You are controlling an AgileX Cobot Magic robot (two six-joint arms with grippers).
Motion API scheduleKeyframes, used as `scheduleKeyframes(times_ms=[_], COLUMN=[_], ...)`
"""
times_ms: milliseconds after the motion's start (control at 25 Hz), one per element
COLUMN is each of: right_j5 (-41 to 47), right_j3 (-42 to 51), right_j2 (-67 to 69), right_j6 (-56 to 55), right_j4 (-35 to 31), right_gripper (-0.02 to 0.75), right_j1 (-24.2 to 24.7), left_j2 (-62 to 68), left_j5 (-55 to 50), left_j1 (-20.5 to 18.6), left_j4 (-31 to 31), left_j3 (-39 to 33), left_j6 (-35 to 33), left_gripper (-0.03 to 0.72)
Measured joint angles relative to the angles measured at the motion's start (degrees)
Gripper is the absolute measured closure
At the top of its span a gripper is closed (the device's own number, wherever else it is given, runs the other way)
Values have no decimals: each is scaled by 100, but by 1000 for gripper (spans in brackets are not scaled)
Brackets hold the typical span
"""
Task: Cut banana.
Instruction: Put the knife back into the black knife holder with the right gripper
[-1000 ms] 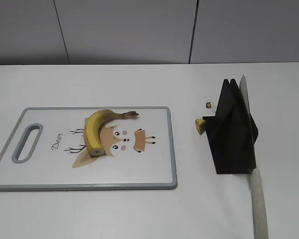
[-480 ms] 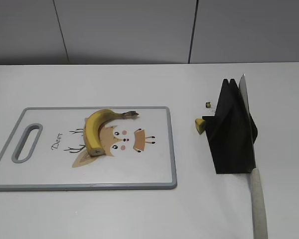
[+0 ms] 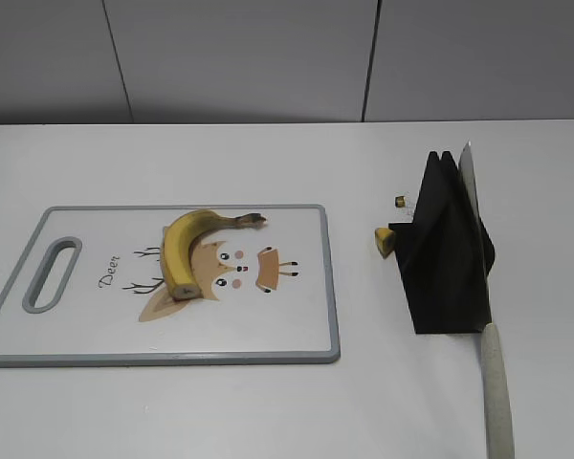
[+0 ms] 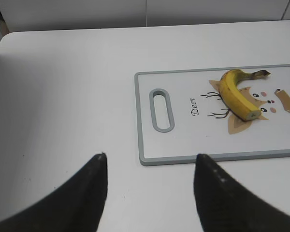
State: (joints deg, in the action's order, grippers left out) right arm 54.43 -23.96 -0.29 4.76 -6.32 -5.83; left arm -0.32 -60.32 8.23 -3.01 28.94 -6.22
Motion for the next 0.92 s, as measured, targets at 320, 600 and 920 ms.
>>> scheduleKeyframes(times_ms=[320,600,920], right_j5=[0,-6,-10], right_j3=[0,0,0], right_j2=[0,0,0], right_j6=[0,0,0], right_j4=[-5,-5,-5], right_gripper=[167,167,167], right_j1=[296,301,301], left_j2=[0,0,0], left_j5=[0,0,0], left_j1=[0,0,0], left_j4=[0,0,0], left_j3=[0,0,0], left_j6=[0,0,0], left_gripper=[135,135,135])
